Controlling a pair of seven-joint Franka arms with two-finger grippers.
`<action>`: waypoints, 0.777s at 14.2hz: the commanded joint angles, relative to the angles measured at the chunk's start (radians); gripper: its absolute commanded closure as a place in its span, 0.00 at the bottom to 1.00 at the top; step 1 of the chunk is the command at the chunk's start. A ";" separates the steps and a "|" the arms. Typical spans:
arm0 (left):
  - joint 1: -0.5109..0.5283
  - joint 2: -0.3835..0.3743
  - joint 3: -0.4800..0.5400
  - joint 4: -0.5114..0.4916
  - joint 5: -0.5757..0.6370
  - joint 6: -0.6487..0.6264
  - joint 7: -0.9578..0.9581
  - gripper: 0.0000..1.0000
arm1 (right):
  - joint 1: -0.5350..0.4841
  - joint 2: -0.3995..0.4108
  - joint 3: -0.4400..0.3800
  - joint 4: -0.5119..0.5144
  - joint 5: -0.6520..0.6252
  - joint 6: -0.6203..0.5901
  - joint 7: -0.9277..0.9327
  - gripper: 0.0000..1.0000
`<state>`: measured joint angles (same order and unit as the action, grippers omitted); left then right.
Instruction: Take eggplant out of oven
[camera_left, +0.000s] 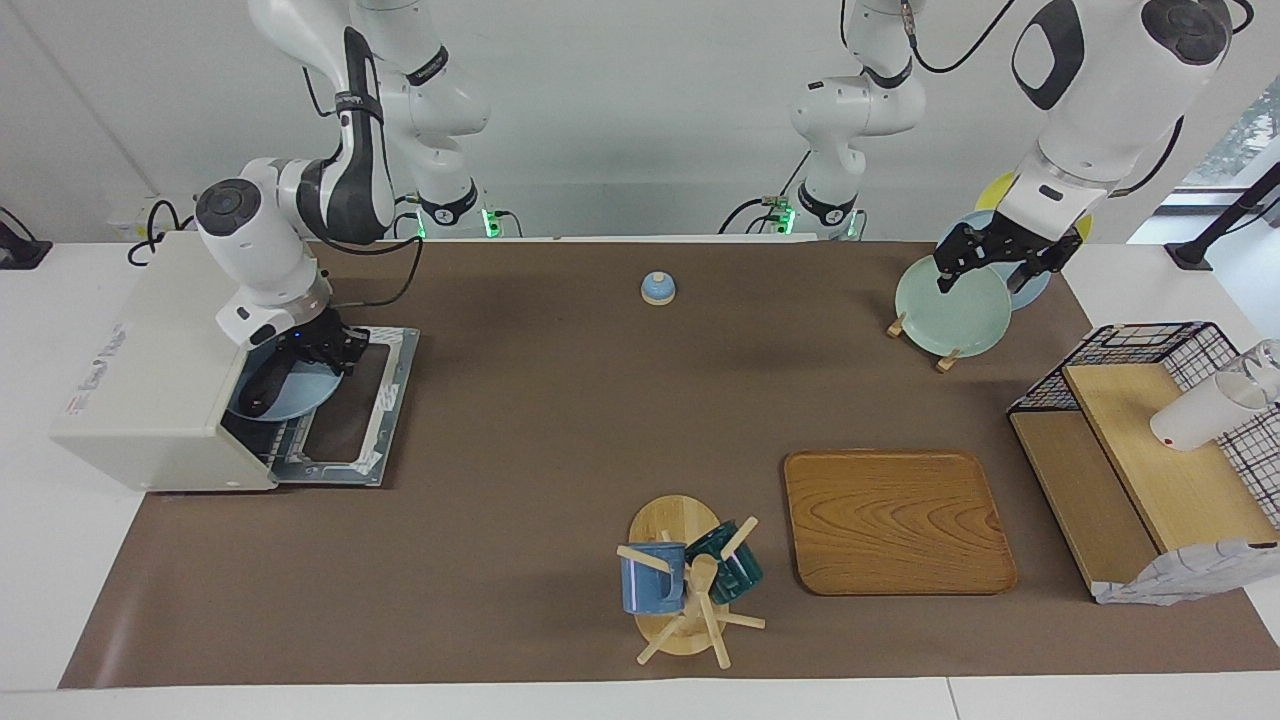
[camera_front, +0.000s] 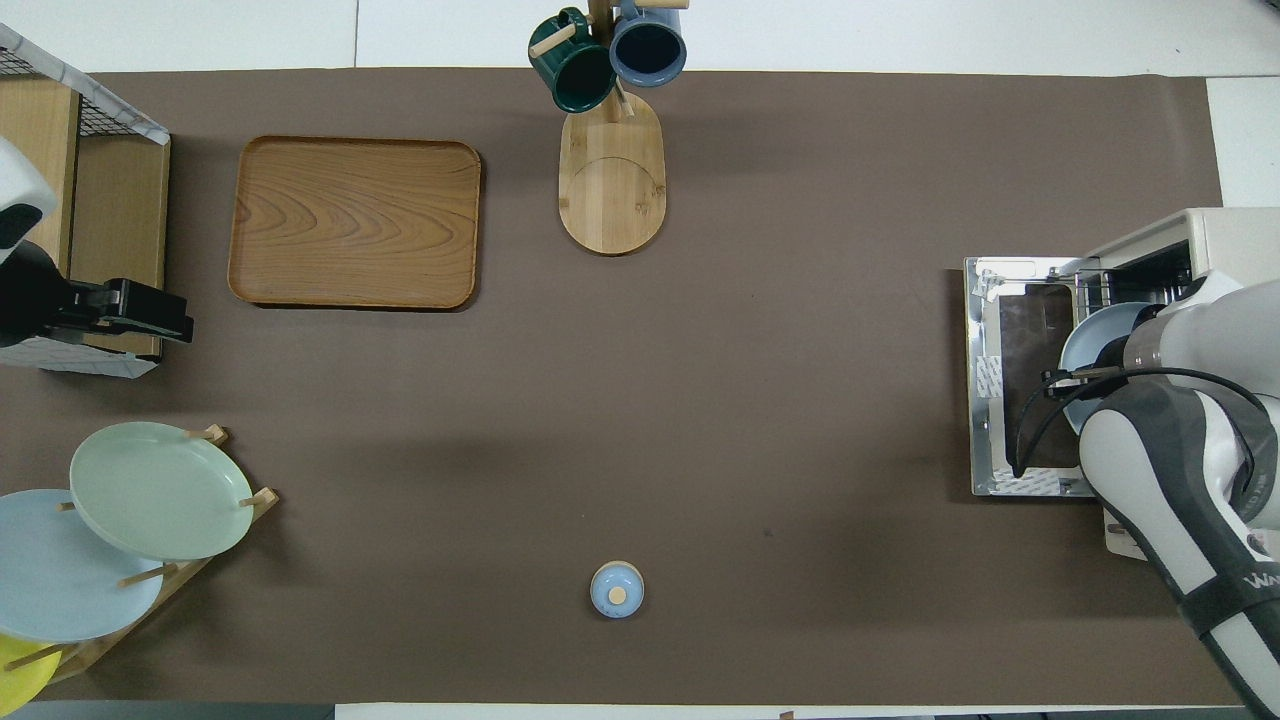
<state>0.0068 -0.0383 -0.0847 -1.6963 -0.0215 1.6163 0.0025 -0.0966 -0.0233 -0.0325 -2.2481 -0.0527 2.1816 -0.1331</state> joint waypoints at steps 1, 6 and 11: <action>0.009 -0.006 -0.006 0.003 0.017 -0.006 0.007 0.00 | 0.003 -0.017 0.011 0.013 -0.021 -0.047 -0.019 1.00; 0.009 -0.006 -0.006 0.003 0.017 -0.006 0.005 0.00 | 0.057 0.028 0.017 0.191 -0.024 -0.233 0.009 1.00; 0.007 -0.006 -0.006 0.003 0.017 -0.006 0.005 0.00 | 0.265 0.055 0.017 0.294 -0.085 -0.318 0.221 1.00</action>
<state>0.0068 -0.0383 -0.0849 -1.6963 -0.0215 1.6163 0.0025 0.0840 0.0009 -0.0182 -2.0126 -0.1060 1.9042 -0.0221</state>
